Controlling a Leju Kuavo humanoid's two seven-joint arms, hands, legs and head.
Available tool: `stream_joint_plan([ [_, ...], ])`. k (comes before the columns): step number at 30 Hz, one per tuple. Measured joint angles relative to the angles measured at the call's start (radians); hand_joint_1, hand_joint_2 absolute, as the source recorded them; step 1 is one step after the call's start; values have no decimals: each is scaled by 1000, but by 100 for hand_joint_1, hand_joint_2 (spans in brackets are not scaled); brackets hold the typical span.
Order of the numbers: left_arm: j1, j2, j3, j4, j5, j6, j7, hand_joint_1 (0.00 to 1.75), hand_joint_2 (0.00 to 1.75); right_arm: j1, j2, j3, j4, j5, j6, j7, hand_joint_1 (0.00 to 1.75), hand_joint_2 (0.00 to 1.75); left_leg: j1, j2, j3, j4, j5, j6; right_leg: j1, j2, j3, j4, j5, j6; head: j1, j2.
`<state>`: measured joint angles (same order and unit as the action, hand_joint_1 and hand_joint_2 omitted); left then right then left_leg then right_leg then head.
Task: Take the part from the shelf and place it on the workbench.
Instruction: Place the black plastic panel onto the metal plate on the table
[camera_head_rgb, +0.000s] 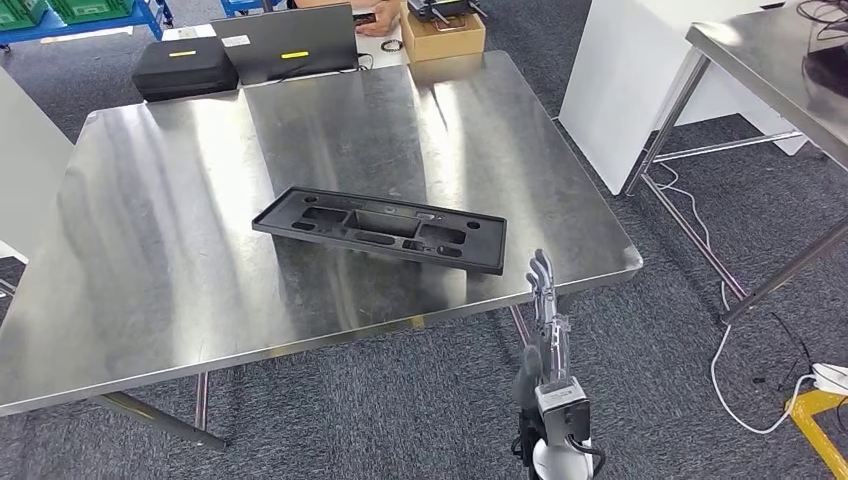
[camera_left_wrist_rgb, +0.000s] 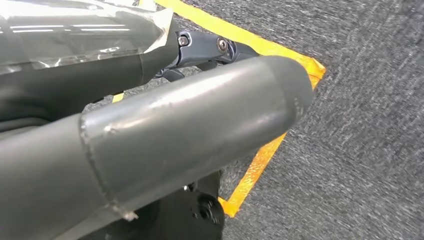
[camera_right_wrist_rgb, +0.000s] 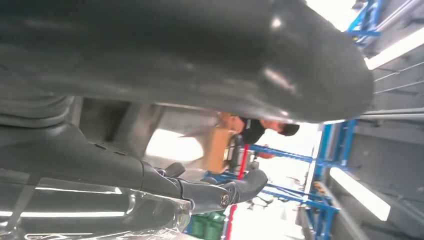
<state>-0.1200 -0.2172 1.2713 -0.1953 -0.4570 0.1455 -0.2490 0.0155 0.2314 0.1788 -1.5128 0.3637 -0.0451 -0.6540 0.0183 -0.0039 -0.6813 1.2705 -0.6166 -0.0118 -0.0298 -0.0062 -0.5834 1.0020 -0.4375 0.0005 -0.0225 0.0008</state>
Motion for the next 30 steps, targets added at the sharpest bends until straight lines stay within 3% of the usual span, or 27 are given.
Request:
stream_joint_plan([
  [1,0,0,0,0,0,-2,0,0,0,3,0,-7,7,0,-1,-2,0,0,1,0,2,15,-4,-1,1,-1,-7,0,5,0,0,0],
  [2,0,1,0,0,0,-3,0,0,0,4,0,-12,13,0,-1,-4,0,0,2,0,26,-11,11,0,1,-1,-13,1,10,2,0,0],
  [5,-4,1,0,0,0,-8,-1,0,0,5,1,-24,25,-1,-1,-6,0,0,2,0,159,-217,77,6,3,0,-24,2,24,14,0,0],
  [6,-5,1,0,0,-1,-8,-1,0,0,5,1,-27,27,-1,-1,-6,0,0,0,-2,183,-259,87,11,4,-1,-26,1,30,21,2,0],
  [7,-6,1,0,0,-1,-9,-1,0,0,5,2,-29,29,-1,-1,-7,0,0,-4,-3,190,-276,91,17,6,-1,-27,0,36,28,3,0],
  [10,-5,0,0,0,-1,-9,-1,0,0,5,4,-33,34,-1,-2,-7,0,0,-10,-1,173,-281,118,44,7,0,-37,-3,46,49,6,0],
  [12,-6,0,0,0,-1,-9,-1,0,0,5,4,-37,37,-2,-3,-8,0,0,-9,3,153,-288,142,61,9,2,-68,58,-9,40,11,0],
  [14,-6,1,0,-1,1,-11,-1,0,0,5,4,-44,44,-2,-6,-9,0,0,-13,5,129,-288,161,68,10,3,-108,189,-99,25,17,0],
  [16,-6,0,1,-1,4,-12,-3,0,0,5,3,-50,53,-3,-13,-11,0,0,-18,6,105,-286,179,71,12,3,-113,280,-140,27,19,0],
  [17,-6,0,1,-1,6,-12,-4,0,0,5,3,-53,57,-4,-18,-13,0,0,-21,6,95,-286,187,72,14,3,-88,273,-135,33,20,0],
  [18,-6,0,1,-1,7,-12,-5,0,0,4,3,-56,61,-5,-23,-15,0,0,-24,5,86,-285,195,71,16,3,-44,224,-118,37,20,0],
  [20,-6,-2,1,0,8,-12,-8,0,0,0,3,-61,69,-6,-36,-19,0,0,-30,3,74,-284,209,67,24,3,70,67,-93,31,19,0],
  [21,-6,-3,1,-1,9,-12,-8,0,0,-2,3,-63,73,-7,-43,-22,0,0,-31,3,71,-284,216,63,29,3,110,6,-88,25,18,0],
  [22,-6,-3,2,-1,9,-12,-9,0,0,-4,3,-66,78,-8,-50,-24,0,0,-32,3,70,-284,222,58,32,3,129,-30,-89,18,19,0],
  [24,-5,-3,2,-1,9,-12,-9,0,0,-6,3,-74,91,-10,-64,-26,0,0,-31,4,67,-284,234,48,32,4,124,-41,-80,7,19,0],
  [26,-4,-2,2,-1,8,-11,-8,0,0,-7,3,-81,104,-13,-74,-27,0,0,-27,1,54,-265,208,35,23,2,111,-44,-65,-8,18,0],
  [28,-3,-1,2,-1,8,-10,-7,0,0,-7,3,-84,119,-20,-83,-28,0,0,-20,0,25,-177,115,21,17,-1,94,-45,-45,-20,14,0],
  [30,-2,-1,2,-1,7,-9,-6,0,0,-4,3,-89,135,-27,-90,-29,0,0,-12,1,-4,-52,31,7,17,-4,73,-43,-25,-23,12,0],
])
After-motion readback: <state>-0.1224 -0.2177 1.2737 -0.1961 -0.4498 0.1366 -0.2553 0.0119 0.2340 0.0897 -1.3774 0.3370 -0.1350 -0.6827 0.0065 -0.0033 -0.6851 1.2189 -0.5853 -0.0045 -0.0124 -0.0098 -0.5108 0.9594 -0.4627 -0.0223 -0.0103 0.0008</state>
